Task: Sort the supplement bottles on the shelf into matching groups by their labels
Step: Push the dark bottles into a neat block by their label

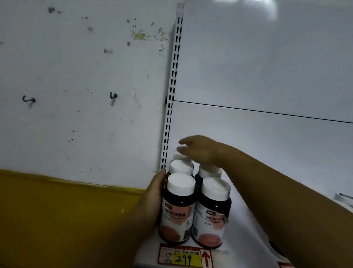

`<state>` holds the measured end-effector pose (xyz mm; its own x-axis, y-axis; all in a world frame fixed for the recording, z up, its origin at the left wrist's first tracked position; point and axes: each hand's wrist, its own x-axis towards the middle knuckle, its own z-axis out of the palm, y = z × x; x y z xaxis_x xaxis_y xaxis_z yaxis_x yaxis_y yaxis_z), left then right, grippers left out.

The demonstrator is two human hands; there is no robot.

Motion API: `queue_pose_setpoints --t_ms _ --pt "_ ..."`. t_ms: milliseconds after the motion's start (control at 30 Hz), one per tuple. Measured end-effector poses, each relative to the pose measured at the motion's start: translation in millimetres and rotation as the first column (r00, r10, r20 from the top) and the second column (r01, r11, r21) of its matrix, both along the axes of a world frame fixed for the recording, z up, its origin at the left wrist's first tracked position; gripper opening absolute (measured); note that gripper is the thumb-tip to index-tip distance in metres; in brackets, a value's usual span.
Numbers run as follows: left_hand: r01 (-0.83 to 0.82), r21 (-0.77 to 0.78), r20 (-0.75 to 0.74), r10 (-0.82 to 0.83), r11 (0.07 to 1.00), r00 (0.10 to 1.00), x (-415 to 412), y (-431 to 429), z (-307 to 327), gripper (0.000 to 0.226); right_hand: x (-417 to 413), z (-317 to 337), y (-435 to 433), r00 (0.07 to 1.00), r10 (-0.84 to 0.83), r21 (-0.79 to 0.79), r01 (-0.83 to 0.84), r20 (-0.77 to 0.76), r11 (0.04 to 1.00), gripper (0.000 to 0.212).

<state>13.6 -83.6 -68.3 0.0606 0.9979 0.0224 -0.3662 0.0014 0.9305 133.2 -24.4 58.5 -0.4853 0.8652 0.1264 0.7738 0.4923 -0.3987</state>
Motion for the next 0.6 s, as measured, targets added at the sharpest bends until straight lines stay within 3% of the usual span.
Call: queue_pose_setpoints --t_ms 33,100,467,600 --pt "-0.003 0.000 -0.006 0.003 1.000 1.000 1 1 1 0.055 -4 -3 2 0.997 0.015 -0.025 -0.014 0.074 1.000 0.040" --pt "-0.007 0.006 -0.015 0.007 1.000 1.000 1 3 3 0.054 -7 -9 6 0.998 0.012 -0.058 -0.008 0.060 0.998 0.030" --pt "-0.002 0.023 0.069 0.000 1.000 0.998 0 6 -2 0.059 -12 -16 9 0.995 -0.023 -0.010 0.024 0.101 1.000 0.034" --pt "0.011 0.052 0.123 -0.017 0.999 0.992 3 1 3 0.052 -11 -13 7 0.999 -0.032 0.021 0.032 0.018 0.999 0.042"
